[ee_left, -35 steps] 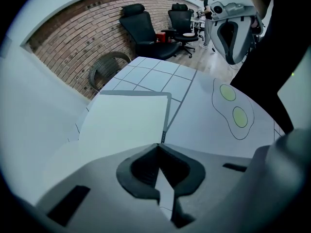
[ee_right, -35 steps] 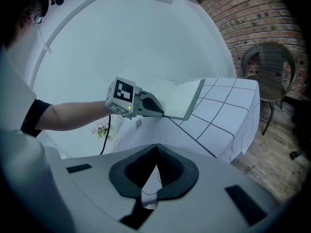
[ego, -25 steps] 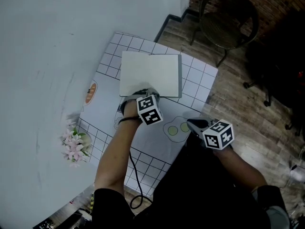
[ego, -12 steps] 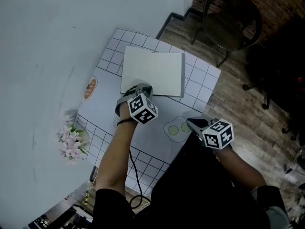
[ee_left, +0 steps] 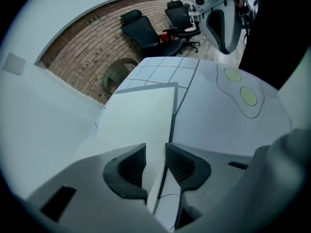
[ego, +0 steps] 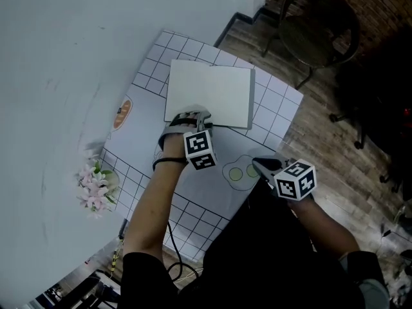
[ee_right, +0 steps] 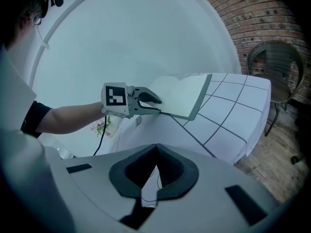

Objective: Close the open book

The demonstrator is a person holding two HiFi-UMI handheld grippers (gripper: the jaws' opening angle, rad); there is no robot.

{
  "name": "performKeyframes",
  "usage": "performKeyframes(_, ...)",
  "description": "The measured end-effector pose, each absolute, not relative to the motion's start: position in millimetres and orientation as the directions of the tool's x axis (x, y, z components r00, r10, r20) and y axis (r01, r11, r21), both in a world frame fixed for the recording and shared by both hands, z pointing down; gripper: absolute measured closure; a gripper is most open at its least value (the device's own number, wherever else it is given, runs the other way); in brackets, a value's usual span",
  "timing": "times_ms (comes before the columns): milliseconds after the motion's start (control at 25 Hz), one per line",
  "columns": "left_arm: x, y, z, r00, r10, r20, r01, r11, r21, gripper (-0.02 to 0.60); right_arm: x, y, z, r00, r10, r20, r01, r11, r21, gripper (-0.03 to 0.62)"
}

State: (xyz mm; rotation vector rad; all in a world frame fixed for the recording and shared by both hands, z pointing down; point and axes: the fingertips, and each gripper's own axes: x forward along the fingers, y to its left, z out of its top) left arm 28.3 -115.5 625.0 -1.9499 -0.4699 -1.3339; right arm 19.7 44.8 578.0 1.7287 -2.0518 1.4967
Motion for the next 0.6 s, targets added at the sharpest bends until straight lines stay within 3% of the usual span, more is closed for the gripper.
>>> performKeyframes(400, 20.0, -103.7, 634.3, 0.273, -0.02, 0.962, 0.688, -0.695, -0.209, 0.363, 26.2, 43.0, 583.3, -0.363, -0.725, 0.585, -0.775, -0.113, -0.622, 0.595)
performKeyframes(600, 21.3, -106.7, 637.4, 0.229, 0.045, 0.972, 0.655, -0.746, -0.12, 0.36, 26.4, 42.1, 583.4, -0.37, -0.72, 0.587, -0.778, -0.105, -0.619, 0.595)
